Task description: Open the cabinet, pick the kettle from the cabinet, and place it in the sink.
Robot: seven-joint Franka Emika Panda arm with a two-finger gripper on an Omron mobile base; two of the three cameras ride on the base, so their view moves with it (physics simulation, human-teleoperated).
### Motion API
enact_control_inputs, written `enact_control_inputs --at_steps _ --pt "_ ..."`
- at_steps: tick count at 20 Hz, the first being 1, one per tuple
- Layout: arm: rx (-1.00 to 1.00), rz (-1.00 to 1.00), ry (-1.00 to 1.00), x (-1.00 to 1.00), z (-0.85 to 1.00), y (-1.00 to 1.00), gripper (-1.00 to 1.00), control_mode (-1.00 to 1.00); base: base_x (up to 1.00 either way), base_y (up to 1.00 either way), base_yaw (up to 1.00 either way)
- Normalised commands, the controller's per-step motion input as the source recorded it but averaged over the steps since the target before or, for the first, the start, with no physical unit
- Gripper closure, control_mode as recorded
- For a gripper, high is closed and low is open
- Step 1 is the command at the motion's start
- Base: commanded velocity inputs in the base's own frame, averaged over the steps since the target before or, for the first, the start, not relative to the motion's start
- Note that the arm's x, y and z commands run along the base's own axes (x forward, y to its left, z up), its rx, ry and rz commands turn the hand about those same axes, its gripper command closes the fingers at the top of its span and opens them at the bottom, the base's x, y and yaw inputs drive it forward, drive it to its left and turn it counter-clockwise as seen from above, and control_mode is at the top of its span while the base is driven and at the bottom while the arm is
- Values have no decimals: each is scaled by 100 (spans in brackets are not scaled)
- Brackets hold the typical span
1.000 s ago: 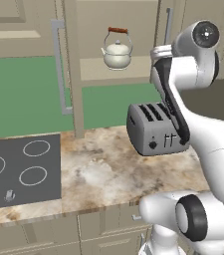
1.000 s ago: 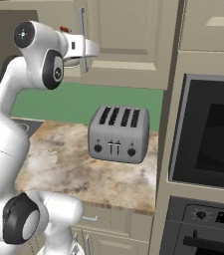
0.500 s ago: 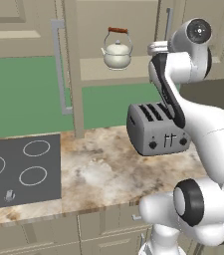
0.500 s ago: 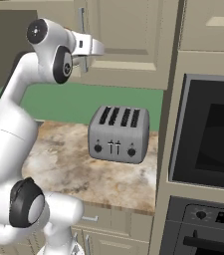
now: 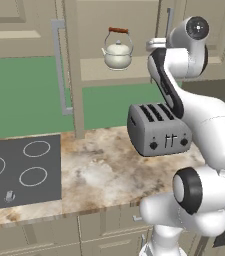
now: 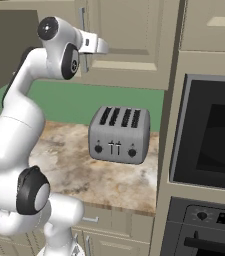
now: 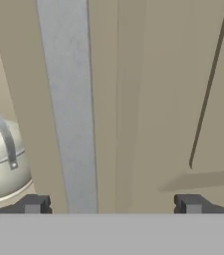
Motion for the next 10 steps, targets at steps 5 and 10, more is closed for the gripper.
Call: enact_control_inputs --at_steps 5,10 --pt "4 2 0 48 -5 -1 -100 -100 0 0 0" --pt "6 3 0 52 -11 0 100 -100 0 0 0"
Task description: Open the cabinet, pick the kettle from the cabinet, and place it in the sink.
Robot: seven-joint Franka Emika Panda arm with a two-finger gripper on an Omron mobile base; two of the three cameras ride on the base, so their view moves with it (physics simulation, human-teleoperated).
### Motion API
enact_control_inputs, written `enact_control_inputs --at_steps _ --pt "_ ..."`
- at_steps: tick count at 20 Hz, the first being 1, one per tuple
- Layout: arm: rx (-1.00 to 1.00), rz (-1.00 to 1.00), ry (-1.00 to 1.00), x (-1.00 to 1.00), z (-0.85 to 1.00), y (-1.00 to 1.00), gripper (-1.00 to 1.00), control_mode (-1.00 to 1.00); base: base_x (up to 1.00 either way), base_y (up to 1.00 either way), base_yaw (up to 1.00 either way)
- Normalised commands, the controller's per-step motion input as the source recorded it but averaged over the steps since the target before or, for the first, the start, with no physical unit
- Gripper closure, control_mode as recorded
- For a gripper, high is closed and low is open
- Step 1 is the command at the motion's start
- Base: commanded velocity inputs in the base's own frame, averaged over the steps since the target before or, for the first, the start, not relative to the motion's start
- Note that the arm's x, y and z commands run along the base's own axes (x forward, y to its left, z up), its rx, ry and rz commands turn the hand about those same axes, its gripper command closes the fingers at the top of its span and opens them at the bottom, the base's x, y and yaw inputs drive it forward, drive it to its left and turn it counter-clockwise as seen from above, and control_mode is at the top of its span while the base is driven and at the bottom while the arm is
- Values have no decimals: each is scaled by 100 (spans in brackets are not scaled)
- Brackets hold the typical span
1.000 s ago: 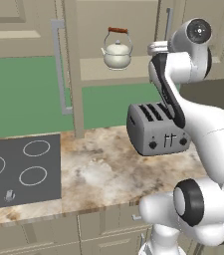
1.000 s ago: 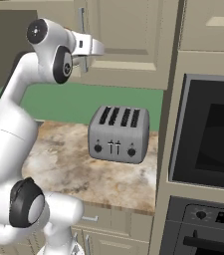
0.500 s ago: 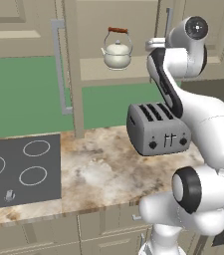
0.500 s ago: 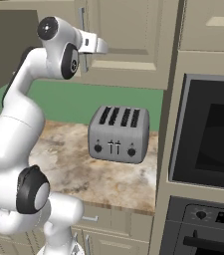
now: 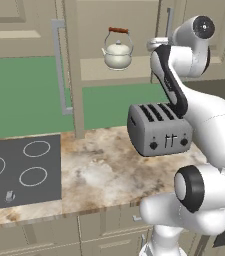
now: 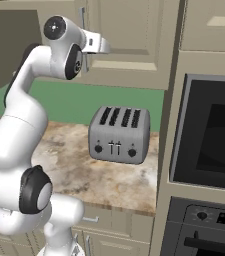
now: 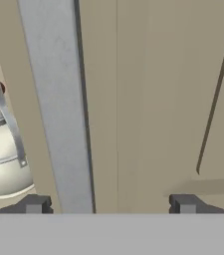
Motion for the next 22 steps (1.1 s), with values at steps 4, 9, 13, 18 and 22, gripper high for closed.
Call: enact_control_inputs --at_steps 4,9,13,18,22 --pt "4 0 0 53 -12 0 100 -100 0 0 0" --pt "1 0 0 52 -8 10 100 -100 0 0 0" --pt "0 0 0 48 -4 15 100 -100 0 0 0" --pt "0 -2 0 34 -1 23 100 -100 0 0 0" --pt "0 -9 0 31 0 25 100 -100 0 0 0"
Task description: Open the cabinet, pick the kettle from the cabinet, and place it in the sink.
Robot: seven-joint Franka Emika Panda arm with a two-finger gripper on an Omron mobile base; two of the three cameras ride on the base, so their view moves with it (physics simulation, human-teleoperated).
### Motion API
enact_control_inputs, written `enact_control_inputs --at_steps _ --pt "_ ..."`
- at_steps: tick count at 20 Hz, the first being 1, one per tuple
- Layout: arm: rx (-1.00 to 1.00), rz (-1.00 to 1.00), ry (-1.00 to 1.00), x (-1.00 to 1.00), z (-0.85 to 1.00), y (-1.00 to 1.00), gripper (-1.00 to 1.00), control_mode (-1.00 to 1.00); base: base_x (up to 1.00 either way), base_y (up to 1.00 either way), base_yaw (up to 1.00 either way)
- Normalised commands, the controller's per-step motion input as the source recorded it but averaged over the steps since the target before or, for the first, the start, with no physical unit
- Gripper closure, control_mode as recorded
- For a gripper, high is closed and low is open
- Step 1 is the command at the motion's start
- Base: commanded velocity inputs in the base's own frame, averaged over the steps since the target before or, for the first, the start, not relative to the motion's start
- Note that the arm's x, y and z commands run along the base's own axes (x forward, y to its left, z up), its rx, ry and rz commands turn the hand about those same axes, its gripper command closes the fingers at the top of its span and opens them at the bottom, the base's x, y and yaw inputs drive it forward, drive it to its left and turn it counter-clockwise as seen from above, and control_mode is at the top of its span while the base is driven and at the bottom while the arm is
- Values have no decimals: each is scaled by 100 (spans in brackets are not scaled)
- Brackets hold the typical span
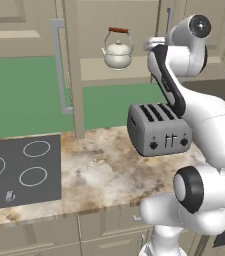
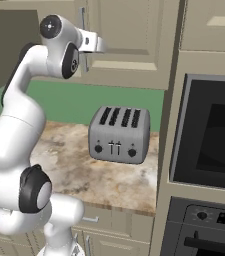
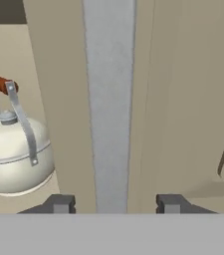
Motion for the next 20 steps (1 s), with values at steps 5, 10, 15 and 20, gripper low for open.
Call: enact_control_inputs --at_steps 5,10,15,20 --pt "10 -1 0 26 0 13 100 -100 0 0 0" --pt "16 0 0 28 0 9 100 -100 0 0 0" --pt "19 0 0 8 -3 6 100 -100 0 0 0" --pt "11 0 1 -4 -8 18 100 -100 0 0 0"
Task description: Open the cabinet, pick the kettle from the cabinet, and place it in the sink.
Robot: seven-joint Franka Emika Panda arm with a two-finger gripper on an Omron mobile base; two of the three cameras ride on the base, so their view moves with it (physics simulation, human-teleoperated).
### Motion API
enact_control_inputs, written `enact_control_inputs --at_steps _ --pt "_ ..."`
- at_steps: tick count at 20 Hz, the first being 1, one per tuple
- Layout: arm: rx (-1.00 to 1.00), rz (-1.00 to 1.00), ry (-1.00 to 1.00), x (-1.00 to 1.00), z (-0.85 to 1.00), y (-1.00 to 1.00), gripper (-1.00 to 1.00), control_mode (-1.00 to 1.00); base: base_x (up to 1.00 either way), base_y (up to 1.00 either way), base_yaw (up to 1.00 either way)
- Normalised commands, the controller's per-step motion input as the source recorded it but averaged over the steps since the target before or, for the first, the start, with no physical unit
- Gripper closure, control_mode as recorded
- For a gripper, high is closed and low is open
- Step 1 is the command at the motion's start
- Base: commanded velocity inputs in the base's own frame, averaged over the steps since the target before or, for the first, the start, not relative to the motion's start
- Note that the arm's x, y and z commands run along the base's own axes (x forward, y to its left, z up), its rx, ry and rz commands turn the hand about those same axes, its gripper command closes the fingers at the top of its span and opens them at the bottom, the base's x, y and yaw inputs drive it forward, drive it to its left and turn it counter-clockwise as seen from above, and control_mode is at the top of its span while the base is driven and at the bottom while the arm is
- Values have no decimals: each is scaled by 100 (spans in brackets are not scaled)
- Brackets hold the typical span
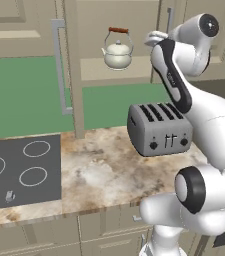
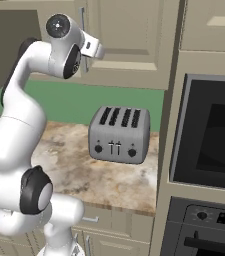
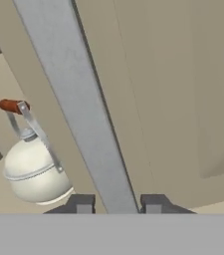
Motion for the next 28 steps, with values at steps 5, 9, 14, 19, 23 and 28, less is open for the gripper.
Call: enact_control_inputs --at_steps 5,9,14,19,23,28 --pt "3 0 4 -25 -6 21 100 -100 0 0 0" --pt "3 1 4 -37 -7 11 100 -100 0 0 0" --pt "9 7 2 -49 -8 0 100 -100 0 0 0" --pt "12 12 0 -60 -7 -5 100 -100 0 0 0" --pt "6 12 0 -64 -6 -10 100 -100 0 0 0" --pt "0 6 0 -67 -7 -15 100 -100 0 0 0"
